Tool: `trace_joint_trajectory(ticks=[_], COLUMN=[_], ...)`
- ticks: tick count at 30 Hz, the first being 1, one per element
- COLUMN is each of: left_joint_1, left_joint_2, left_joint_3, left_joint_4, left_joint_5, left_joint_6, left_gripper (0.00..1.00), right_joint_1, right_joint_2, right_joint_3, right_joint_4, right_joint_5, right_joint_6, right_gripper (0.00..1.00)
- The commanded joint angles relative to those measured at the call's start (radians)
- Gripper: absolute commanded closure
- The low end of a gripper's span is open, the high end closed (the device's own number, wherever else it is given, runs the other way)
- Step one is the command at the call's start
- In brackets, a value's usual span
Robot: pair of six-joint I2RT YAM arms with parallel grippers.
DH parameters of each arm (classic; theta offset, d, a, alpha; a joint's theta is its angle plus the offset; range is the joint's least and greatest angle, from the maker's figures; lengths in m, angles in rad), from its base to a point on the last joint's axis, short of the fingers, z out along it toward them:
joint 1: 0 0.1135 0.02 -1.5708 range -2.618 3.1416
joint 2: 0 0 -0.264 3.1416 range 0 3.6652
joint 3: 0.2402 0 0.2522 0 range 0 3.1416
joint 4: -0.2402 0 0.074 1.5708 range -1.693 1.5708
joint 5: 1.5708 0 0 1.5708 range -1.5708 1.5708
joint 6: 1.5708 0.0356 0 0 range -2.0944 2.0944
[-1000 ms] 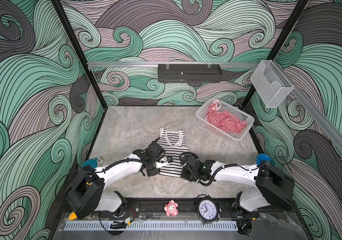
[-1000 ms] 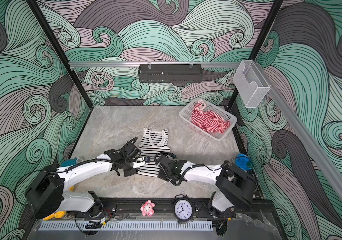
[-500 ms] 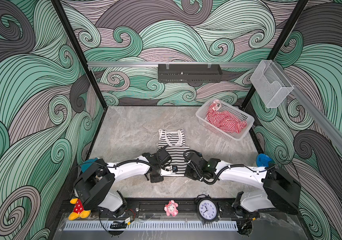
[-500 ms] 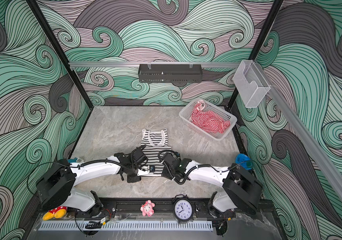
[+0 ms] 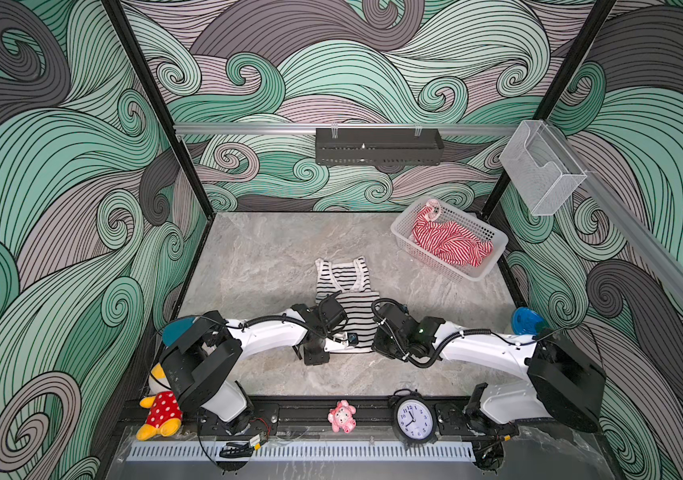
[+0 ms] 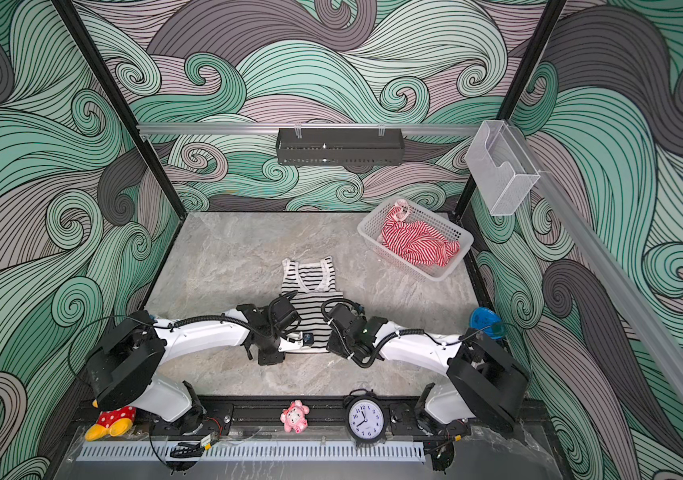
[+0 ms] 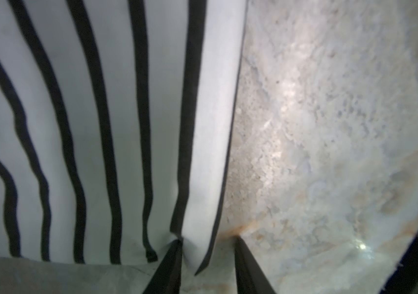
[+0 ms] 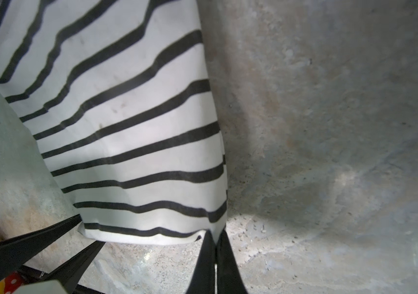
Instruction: Fold and stack the tank tops
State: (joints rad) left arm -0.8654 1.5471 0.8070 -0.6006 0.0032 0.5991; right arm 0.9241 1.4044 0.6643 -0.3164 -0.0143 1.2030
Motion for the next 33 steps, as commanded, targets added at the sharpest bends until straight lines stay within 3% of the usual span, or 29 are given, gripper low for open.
trace_joint_trajectory(ticks=[1,10,12,16,20,33], left_joint_1=[-0.012,-0.017,-0.021,-0.03,-0.045,-0.183], left_joint_2=[-0.004,0.021,0.032,0.034,0.019,-0.022], left_joint_3=[0.03,0.03,0.034,0.071,0.124,0.265], left_joint_4=[0.022,0.012,0.003,-0.053,-0.112,-0.363], left_joint_5=[-0.009,-0.024,-0.016,0.053,0.122,0.397], left_joint_6=[-0.009,0.022,0.03,0.042,0.039,0.056], left_gripper=[0.65,0.69,0.75,0.97,1.0,1.0], right_joint_1=[-0.01,-0.023,-0.03,-0.05,-0.063,-0.077], right_joint_2=[-0.019,-0.024,-0.025,-0.04,-0.093,-0.599], right_joint_3=[-0.017,-0.028,-0.029,-0.036,-0.056,-0.133], right_joint_4=[0.011,0.023,0.026,0.028,0.01,-0.348], right_joint_5=[-0.008,-0.016,-0.019,-0.021,-0.023,0.03], right_joint_6=[-0.002,-0.008,-0.011,-0.025,-0.028,-0.021], right_gripper=[1.0,1.0,1.0,1.0,1.0,1.0])
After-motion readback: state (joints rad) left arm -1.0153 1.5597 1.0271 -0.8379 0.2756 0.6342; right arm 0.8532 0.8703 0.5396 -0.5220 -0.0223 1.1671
